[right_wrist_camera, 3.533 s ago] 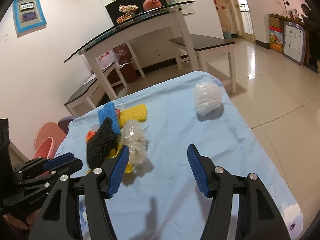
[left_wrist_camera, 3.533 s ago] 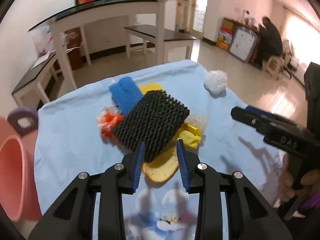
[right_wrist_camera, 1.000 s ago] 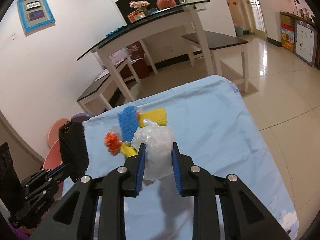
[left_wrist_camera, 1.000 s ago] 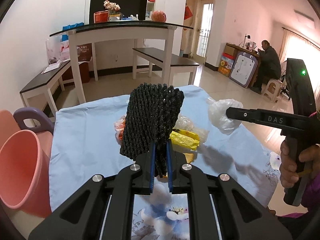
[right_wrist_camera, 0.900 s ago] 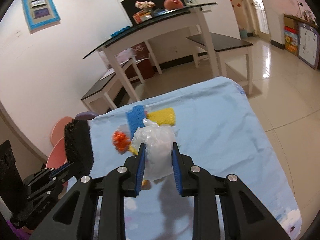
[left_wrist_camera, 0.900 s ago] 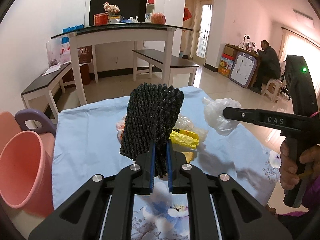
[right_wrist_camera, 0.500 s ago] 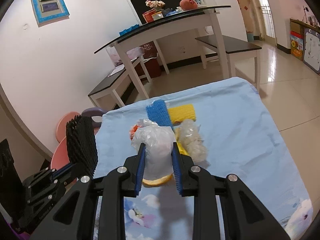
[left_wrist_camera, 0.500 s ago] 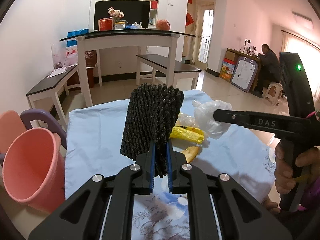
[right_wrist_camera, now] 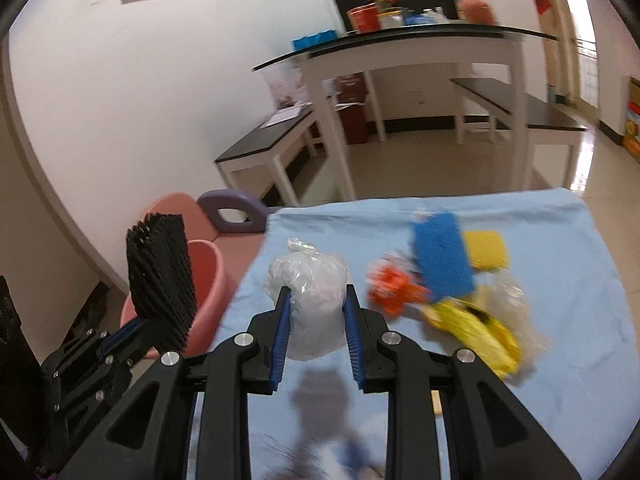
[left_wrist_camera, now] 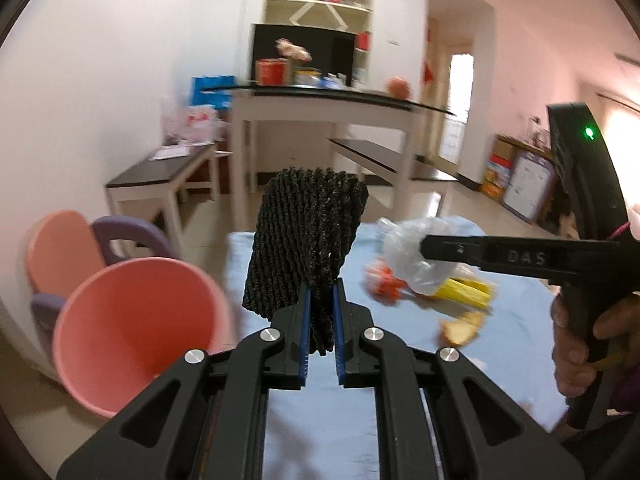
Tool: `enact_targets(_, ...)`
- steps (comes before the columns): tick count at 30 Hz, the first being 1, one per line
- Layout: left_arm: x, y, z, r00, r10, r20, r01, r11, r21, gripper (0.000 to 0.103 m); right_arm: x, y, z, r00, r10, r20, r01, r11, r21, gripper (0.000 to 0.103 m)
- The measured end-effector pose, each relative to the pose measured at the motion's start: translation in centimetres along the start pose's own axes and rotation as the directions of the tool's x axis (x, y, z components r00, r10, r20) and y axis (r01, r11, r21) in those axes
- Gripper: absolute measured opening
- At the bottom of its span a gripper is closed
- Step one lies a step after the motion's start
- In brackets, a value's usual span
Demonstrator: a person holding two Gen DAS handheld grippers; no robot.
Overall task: Collect trash
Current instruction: 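Carry both items over the pink bucket and open both tools to drop them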
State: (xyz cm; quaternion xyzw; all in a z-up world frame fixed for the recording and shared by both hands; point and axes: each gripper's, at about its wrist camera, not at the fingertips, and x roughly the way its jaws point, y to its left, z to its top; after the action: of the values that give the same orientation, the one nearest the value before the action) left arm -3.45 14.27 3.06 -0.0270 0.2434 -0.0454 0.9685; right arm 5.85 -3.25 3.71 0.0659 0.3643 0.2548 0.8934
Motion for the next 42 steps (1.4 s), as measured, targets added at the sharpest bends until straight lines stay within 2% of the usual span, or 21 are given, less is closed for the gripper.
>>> enact_targets(6, -1.7, 6.2, -0.2, 0.991, 0.135, 0.018, -0.132, 0.986, -0.097, 0.01, 3.2, 4.7, 1.4, 0.996, 0.079, -0.033, -0.081, 0.995, -0.06, 0.025)
enact_targets(12, -2.7, 10.3, -1.5, 0.972, 0.235, -0.02, -0.235, 0.96, -0.152, 0.01, 7.4, 9.9, 1.9, 0.981, 0.169, -0.1, -0.179, 0.978, -0.109, 0.025)
enact_targets(21, -0.8, 12.8, -2.2, 0.966, 0.234, -0.106, -0.254, 0.935, -0.249, 0.012, 11.4, 14.4, 0.6, 0.955, 0.236, -0.18, -0.261, 0.956, -0.131, 0.029)
enact_targets(23, -0.7, 13.4, -2.4, 0.961, 0.242, -0.131, -0.27, 0.922, -0.276, 0.02, 12.2, 14.8, 0.2, 0.947, 0.252, -0.198, -0.279, 0.952, -0.123, 0.033)
enact_targets(25, -0.7, 13.9, -2.5, 0.957, 0.251, -0.145, -0.285, 0.909, -0.305, 0.038, 12.8, 14.9, 0.1, 0.943, 0.258, -0.21, -0.287, 0.951, -0.118, 0.044)
enact_targets(26, -0.9, 14.2, -2.6, 0.957, 0.255, -0.142, -0.287, 0.906, -0.31, 0.039, 13.0, 14.9, 0.0, 0.942, 0.256, -0.215, -0.285, 0.952, -0.116, 0.046)
enact_targets(33, -1.7, 14.2, -2.5, 0.956, 0.262, -0.136, -0.292, 0.902, -0.319, 0.04, 12.6, 14.0, 0.6, 0.946, 0.26, -0.194, -0.283, 0.954, -0.103, 0.051)
enact_targets(42, -1.8, 12.1, -2.0, 0.959, 0.248, -0.134, -0.279, 0.91, -0.307, 0.04, 9.0, 12.9, 0.5, 0.959, 0.243, -0.147, -0.265, 0.951, -0.156, 0.052)
